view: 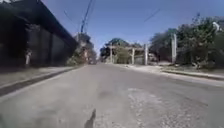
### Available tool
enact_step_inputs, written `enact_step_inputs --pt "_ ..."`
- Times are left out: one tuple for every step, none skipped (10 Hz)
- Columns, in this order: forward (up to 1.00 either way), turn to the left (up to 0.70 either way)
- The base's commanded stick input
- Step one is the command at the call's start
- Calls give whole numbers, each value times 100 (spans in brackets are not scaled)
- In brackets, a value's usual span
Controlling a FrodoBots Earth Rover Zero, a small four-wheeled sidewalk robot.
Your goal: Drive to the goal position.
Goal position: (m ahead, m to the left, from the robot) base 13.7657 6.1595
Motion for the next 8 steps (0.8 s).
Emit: enact_step_inputs --pt "100 0" --pt "100 0" --pt "100 0" --pt "100 0" --pt "100 0" --pt "100 0" --pt "100 0" --pt "100 0"
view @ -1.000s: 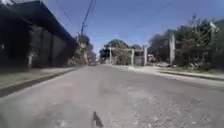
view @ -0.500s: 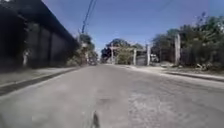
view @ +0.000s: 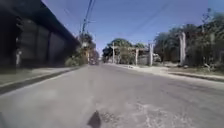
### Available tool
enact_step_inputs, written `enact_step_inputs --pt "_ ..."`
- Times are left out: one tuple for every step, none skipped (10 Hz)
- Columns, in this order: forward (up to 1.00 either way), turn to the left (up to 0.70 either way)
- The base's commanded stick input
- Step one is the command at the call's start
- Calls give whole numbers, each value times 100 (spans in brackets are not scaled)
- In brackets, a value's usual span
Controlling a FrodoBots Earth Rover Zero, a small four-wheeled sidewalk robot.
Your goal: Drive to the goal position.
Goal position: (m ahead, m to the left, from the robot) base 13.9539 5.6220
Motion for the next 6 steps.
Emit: enact_step_inputs --pt "100 0" --pt "100 0" --pt "100 0" --pt "100 0" --pt "100 0" --pt "100 0"
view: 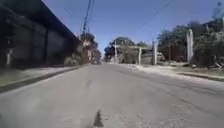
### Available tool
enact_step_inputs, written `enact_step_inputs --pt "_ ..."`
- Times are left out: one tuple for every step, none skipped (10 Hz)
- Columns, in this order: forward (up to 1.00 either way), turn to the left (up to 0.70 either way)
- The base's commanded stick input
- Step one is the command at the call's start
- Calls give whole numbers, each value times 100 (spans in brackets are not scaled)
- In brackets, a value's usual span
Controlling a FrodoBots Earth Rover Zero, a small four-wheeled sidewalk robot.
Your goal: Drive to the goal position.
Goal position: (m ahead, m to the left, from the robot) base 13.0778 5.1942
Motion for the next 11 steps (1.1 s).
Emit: enact_step_inputs --pt "100 0" --pt "100 0" --pt "100 0" --pt "100 0" --pt "100 0" --pt "100 0" --pt "100 0" --pt "100 0" --pt "100 0" --pt "100 0" --pt "100 0"
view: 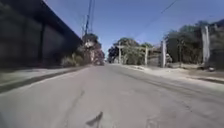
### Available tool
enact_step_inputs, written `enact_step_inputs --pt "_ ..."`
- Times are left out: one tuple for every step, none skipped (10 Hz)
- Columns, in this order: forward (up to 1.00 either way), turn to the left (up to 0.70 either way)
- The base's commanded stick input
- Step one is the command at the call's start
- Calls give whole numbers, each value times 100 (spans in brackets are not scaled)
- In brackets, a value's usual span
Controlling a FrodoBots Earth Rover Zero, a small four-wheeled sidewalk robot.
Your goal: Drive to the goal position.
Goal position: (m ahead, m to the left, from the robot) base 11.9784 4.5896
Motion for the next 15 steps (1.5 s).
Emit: enact_step_inputs --pt "100 0" --pt "100 0" --pt "100 0" --pt "100 0" --pt "100 0" --pt "100 0" --pt "100 0" --pt "100 0" --pt "100 0" --pt "100 0" --pt "100 0" --pt "100 0" --pt "100 0" --pt "100 0" --pt "100 0"
